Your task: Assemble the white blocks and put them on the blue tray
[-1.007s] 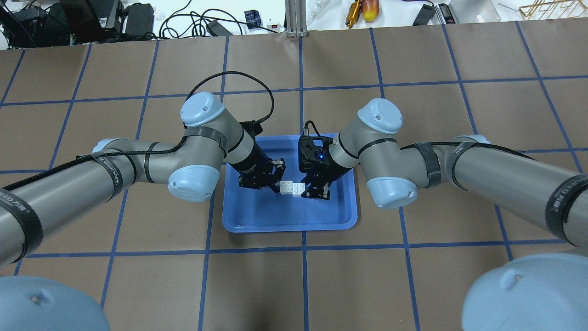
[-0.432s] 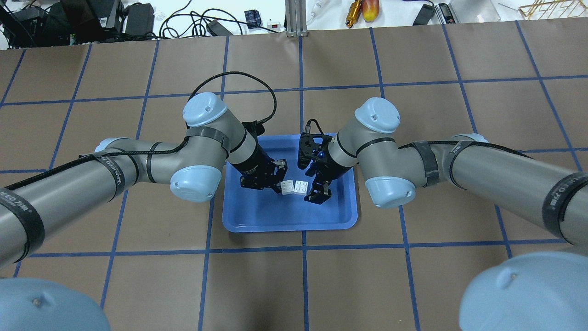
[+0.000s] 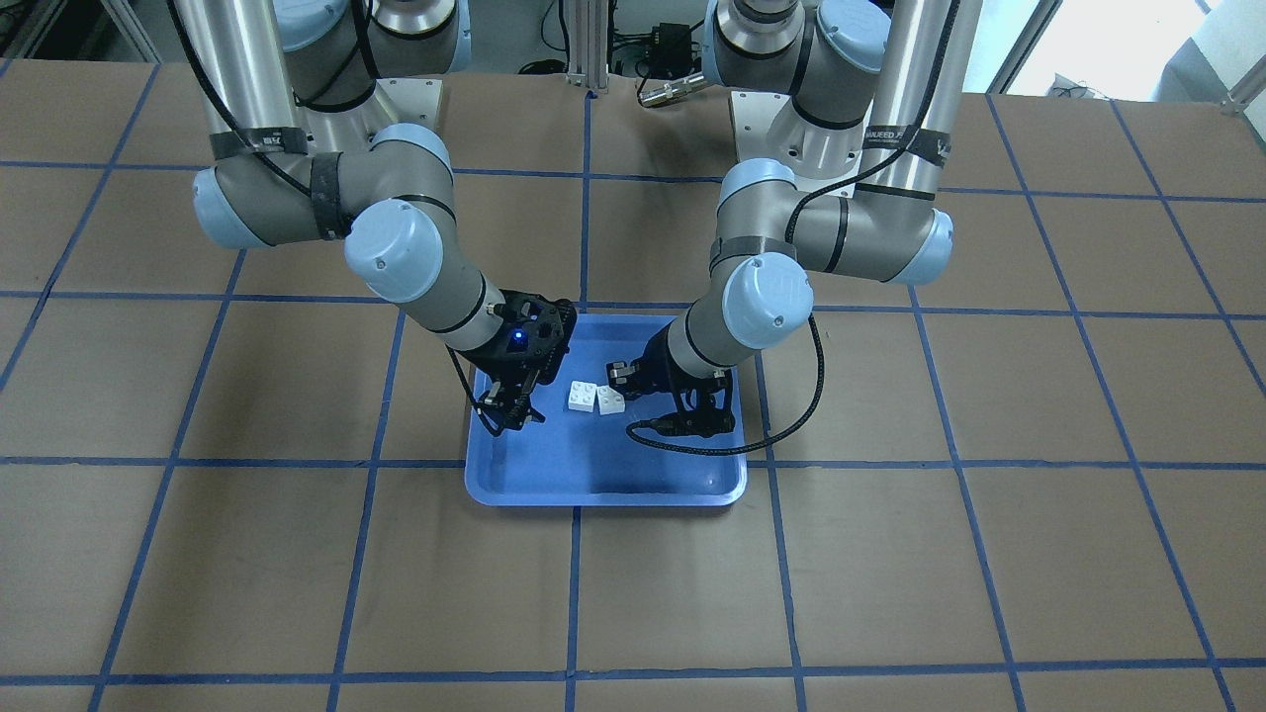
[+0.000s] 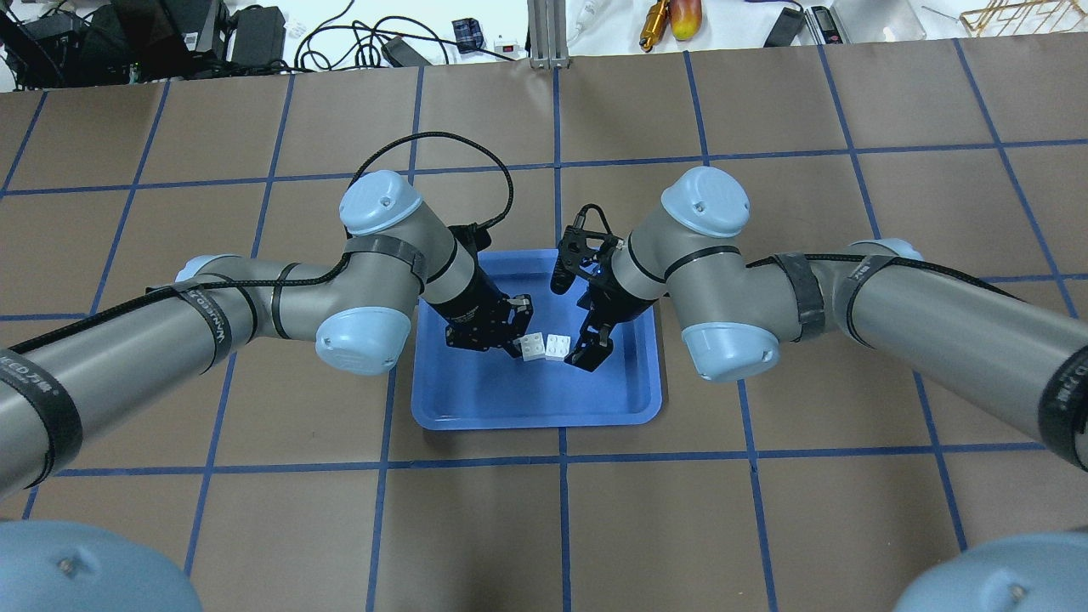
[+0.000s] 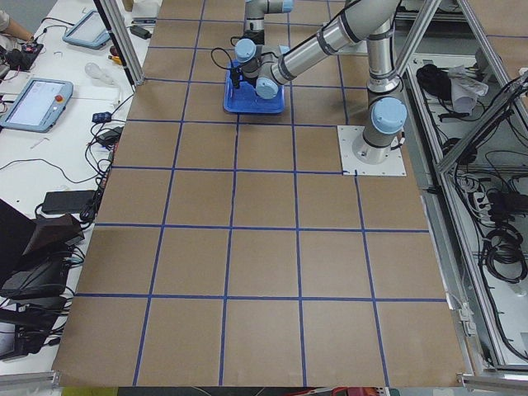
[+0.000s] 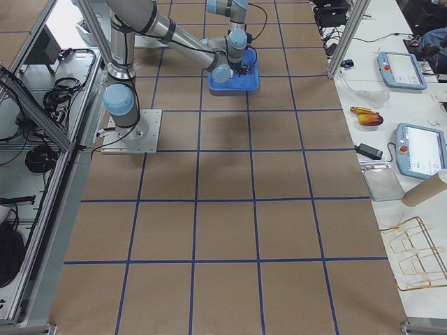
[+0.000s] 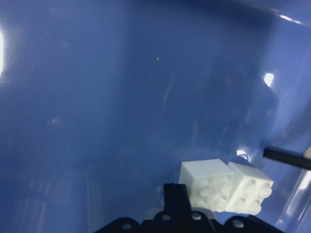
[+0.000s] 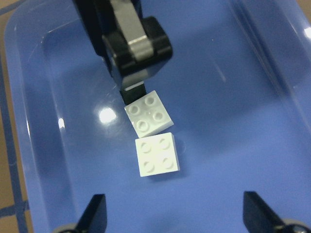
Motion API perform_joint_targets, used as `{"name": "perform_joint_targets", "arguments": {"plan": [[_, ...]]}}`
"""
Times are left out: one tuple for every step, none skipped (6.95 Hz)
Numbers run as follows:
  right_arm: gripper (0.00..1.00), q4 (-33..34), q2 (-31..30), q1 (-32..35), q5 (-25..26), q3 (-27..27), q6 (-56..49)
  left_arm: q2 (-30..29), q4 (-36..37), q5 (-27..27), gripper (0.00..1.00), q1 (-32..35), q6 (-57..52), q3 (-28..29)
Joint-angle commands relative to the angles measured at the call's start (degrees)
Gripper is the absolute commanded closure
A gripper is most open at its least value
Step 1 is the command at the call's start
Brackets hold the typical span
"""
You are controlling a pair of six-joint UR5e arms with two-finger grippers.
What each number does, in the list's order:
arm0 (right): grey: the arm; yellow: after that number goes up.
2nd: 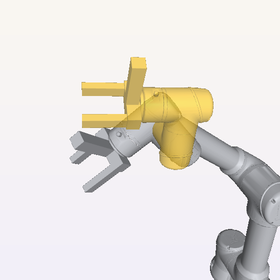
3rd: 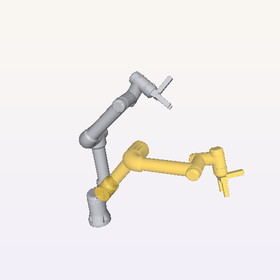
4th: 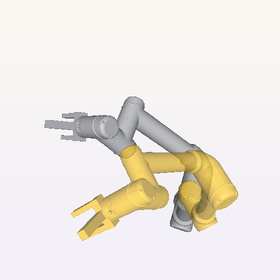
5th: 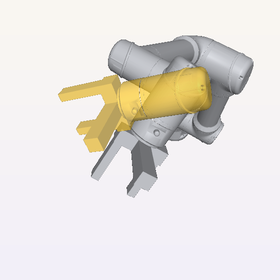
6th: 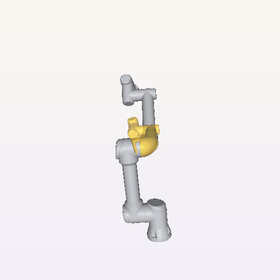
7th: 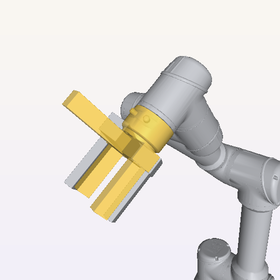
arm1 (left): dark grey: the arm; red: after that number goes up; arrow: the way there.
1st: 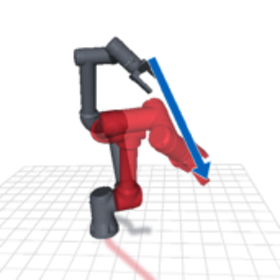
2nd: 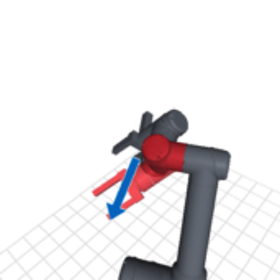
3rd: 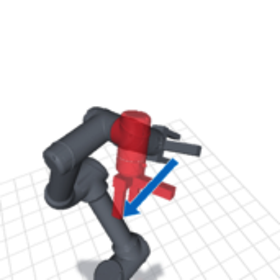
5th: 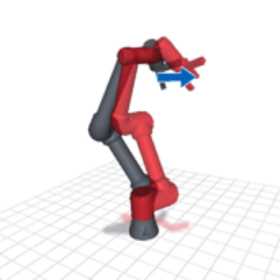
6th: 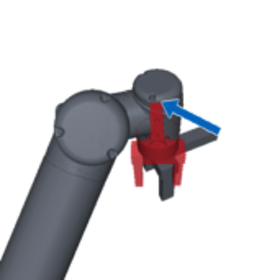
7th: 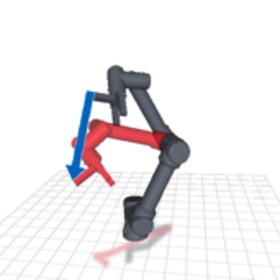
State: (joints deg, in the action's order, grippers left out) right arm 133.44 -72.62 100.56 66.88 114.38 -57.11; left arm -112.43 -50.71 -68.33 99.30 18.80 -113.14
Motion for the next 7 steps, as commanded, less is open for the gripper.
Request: {"name": "perform_joint_targets", "arguments": {"plan": [[0.0, -11.1, -5.6, -2.0, 2.0, -4.3, 13.8, -0.1, 0.0, -0.1, 1.0, 0.0, -1.0, 0.1], [0.0, -15.0, -6.7, -2.6, 5.8, -7.1, 21.4, -0.1, 0.0, -0.2, 1.0, 0.0, -1.3, 0.5], [0.0, -19.0, -7.5, -3.1, 8.9, -9.9, 28.0, -0.2, 0.0, -1.4, 1.0, 0.0, -3.3, 0.8], [0.0, -24.0, -7.6, -5.1, 10.3, -13.6, 32.5, -0.2, 0.0, -2.6, 1.0, 0.0, -4.7, 1.3], [0.0, -29.4, -7.4, -9.2, 10.1, -18.4, 34.0, -0.3, 0.0, -2.6, 1.0, 0.0, -4.9, 1.3], [0.0, -34.9, -7.2, -13.4, 10.1, -22.1, 34.0, -0.6, 0.3, -2.6, 1.0, 0.1, -4.8, 1.3], [0.0, -39.6, -7.2, -15.4, 10.3, -24.7, 34.2, -0.8, 0.9, -2.6, 1.0, 0.2, -4.8, 1.3]]}}
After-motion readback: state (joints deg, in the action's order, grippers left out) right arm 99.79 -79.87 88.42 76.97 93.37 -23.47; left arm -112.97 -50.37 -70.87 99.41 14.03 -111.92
